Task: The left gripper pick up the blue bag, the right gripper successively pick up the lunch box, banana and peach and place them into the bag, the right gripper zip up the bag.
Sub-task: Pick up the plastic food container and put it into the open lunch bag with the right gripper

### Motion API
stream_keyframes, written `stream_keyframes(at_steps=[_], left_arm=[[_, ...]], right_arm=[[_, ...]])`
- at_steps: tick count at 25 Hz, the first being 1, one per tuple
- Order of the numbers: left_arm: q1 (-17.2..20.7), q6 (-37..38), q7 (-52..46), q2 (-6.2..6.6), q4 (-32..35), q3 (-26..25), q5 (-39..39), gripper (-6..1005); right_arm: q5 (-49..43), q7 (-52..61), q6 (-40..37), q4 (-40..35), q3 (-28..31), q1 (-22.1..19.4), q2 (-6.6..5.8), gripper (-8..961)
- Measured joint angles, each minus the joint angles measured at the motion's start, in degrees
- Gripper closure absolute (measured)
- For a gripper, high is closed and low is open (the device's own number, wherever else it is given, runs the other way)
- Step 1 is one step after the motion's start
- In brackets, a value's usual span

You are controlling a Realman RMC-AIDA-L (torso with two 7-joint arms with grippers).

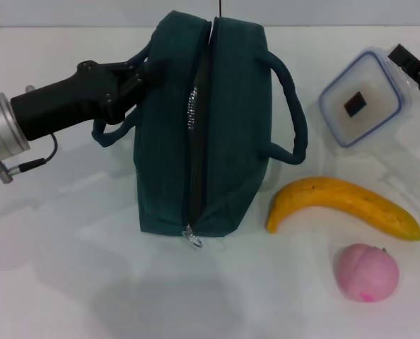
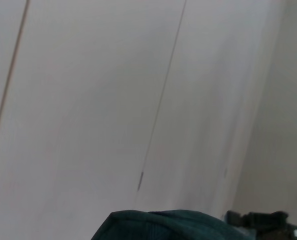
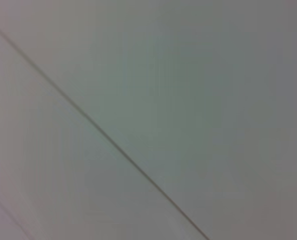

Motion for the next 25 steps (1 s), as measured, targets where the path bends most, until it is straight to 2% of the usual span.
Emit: stream_keyframes(at_steps=[13, 18, 25], left_arm=[[-0.22, -2.09, 0.63, -0.69, 0.01, 0.0, 0.08, 963], [-0.17, -2.8, 2.33, -1.42, 0.01, 0.0, 0.12, 963], [-0.22, -3.27, 3.27, -1.86, 0.68, 0.0, 0.11, 964]], right_arm=[[0.95, -1.2, -6.05, -4.13, 0.04, 1.79, 0.04, 858], [4.11, -0.96, -11.11, -4.31, -0.14, 6.0, 0.26, 858], [5.0, 1.66, -13.07, -3.81, -1.54, 15.82, 0.42, 858]])
